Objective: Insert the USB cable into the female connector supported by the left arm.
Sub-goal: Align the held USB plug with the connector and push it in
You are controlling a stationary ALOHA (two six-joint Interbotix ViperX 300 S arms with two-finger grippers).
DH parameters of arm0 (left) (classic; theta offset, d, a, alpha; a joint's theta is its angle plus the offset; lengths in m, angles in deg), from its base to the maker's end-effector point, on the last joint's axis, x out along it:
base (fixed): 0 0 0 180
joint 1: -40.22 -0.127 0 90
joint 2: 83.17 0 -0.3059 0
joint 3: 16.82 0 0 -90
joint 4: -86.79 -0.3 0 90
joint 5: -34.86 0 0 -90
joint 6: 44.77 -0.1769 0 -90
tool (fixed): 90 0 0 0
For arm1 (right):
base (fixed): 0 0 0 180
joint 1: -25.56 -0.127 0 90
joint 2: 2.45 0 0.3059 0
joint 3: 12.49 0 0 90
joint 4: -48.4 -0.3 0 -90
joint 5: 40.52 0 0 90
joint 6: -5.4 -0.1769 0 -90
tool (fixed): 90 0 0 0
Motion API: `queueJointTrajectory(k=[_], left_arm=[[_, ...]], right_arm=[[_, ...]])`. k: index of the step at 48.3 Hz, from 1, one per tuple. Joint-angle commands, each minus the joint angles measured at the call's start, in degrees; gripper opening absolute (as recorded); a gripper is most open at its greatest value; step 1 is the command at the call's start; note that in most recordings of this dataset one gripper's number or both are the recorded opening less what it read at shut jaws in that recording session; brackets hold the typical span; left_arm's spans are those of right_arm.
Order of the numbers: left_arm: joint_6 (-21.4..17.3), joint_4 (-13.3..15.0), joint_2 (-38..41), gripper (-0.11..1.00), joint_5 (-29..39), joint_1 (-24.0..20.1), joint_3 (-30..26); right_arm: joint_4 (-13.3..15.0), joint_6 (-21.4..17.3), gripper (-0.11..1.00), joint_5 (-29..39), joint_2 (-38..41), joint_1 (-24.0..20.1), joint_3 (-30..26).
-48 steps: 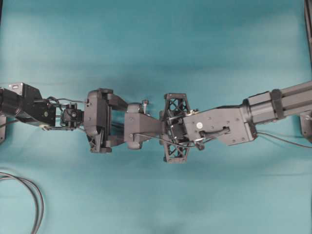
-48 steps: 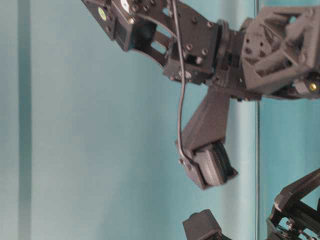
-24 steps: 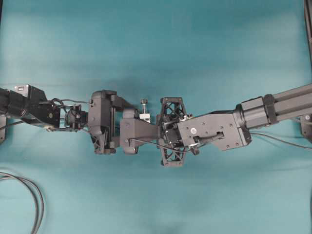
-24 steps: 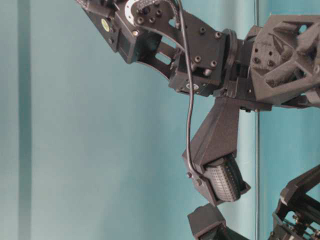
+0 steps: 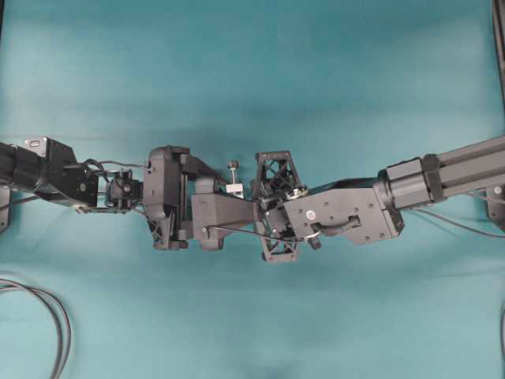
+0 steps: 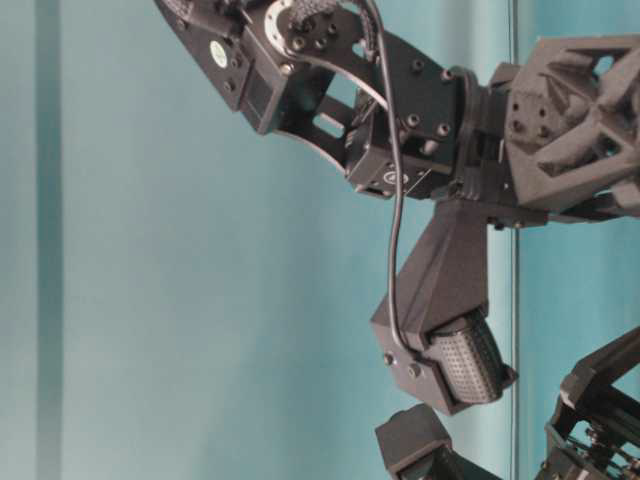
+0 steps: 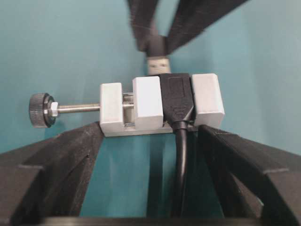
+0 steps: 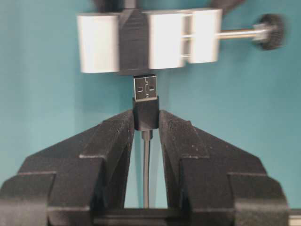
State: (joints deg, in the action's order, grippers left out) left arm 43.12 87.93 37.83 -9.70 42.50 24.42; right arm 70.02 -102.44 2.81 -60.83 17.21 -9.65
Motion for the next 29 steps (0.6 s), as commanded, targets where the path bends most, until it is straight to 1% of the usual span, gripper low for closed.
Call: queueJointTrajectory(k=[1, 19, 29], left_arm=[[0.6, 0.0, -0.8, 0.94, -0.2, 0.1, -0.4], [0.8, 0.0, -0.9, 0.94, -0.1, 0.3, -0.2], [0.8, 0.0, -1.0, 0.94, 0.1, 0.2, -0.2]], right_arm=[[0.7, -0.2, 0.22, 0.2, -1.1, 0.2, -1.4], [0.8, -0.4, 0.22, 0.2, -1.1, -0.8, -1.5], [0.7, -1.8, 0.22, 0.6, -1.1, -1.6, -1.3]])
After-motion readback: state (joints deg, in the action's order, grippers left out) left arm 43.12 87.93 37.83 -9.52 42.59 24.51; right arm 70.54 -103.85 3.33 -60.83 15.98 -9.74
